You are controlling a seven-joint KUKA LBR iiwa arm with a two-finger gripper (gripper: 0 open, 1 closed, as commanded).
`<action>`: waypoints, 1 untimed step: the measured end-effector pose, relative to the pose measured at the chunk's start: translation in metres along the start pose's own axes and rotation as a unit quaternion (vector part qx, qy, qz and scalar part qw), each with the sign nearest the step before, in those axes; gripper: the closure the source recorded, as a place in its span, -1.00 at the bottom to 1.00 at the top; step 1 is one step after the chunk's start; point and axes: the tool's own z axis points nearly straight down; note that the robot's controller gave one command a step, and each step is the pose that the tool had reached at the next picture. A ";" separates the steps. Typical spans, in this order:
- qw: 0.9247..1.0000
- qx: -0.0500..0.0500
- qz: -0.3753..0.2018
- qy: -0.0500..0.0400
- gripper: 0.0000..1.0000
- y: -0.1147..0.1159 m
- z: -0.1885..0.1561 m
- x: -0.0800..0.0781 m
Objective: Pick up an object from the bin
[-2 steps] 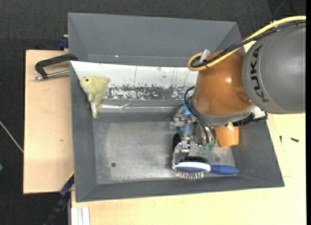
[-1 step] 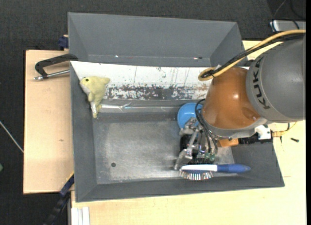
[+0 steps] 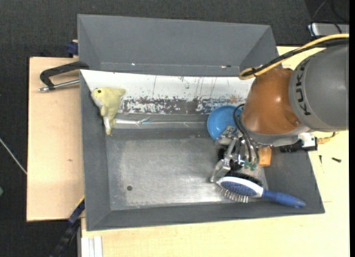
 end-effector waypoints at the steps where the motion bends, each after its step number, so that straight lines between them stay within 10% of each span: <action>1: 0.999 -0.002 -0.043 0.004 -1.00 -0.071 0.000 -0.047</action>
Offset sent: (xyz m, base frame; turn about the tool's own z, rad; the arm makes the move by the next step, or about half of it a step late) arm 0.0250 -0.0846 -0.0014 -0.0831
